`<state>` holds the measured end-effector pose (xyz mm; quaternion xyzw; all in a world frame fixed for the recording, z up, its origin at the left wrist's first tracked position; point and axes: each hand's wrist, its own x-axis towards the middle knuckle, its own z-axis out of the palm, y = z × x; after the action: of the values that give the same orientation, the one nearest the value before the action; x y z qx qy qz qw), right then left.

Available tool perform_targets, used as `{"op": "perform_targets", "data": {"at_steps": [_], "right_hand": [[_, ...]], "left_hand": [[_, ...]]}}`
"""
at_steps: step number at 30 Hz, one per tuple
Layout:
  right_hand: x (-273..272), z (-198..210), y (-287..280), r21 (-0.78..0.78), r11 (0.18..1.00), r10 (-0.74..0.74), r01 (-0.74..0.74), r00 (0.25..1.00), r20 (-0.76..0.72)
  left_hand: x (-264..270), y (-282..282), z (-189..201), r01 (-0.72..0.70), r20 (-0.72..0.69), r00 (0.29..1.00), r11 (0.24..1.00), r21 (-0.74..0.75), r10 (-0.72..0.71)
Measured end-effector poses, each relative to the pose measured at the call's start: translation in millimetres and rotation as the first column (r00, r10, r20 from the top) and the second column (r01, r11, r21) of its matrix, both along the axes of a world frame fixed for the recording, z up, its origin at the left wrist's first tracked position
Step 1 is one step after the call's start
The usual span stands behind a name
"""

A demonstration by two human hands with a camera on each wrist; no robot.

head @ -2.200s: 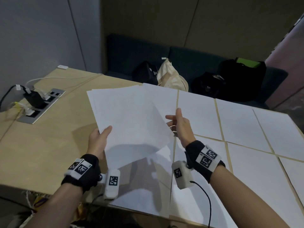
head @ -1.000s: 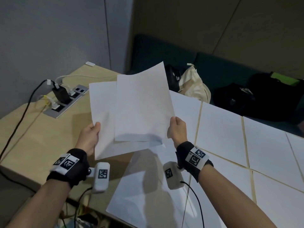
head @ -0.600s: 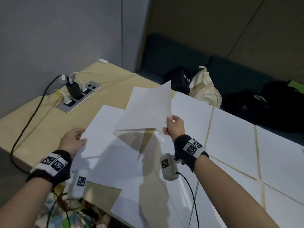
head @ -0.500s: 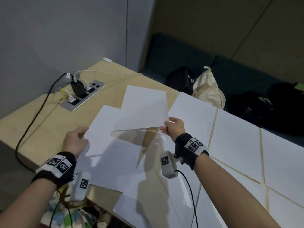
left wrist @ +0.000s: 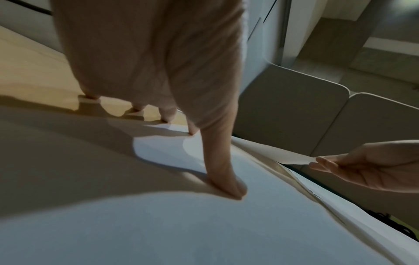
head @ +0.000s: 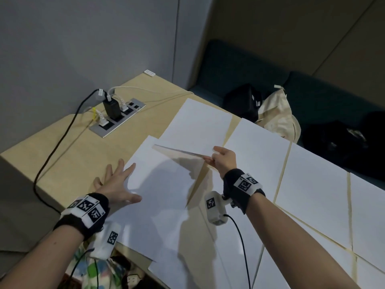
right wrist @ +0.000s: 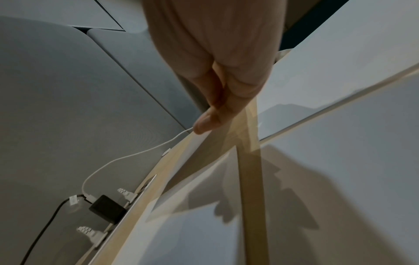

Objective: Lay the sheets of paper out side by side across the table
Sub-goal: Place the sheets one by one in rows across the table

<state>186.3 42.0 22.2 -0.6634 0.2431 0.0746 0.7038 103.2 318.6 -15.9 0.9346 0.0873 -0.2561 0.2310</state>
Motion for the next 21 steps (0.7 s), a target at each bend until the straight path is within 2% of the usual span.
{"op": "perform_targets", "data": {"at_steps": [5,13,15,18,21], "right_hand": [[9,-4,-3,-0.057,0.997,0.057,-0.058,0.998,-0.017],[17,-14,-2,-0.295,0.928,0.198,-0.229,0.971,-0.133],[19,-16,-3,-0.382,0.884,0.221,-0.268,0.962,-0.162],[22,-18,-1,-0.548,0.777,0.261,-0.311,0.950,-0.169],[23,-16,2,-0.631,0.707,0.298,-0.319,0.944,-0.142]], "left_hand": [[0,3,1,0.025,-0.012,1.000,1.000,0.004,-0.025],[-3,7,4,0.005,-0.021,1.000,0.996,-0.084,-0.006],[-3,9,3,-0.004,-0.016,1.000,0.993,-0.117,0.002],[-5,13,3,-0.008,-0.001,1.000,0.988,-0.156,0.007],[-5,17,2,-0.002,0.004,1.000,0.983,-0.181,0.003]]}}
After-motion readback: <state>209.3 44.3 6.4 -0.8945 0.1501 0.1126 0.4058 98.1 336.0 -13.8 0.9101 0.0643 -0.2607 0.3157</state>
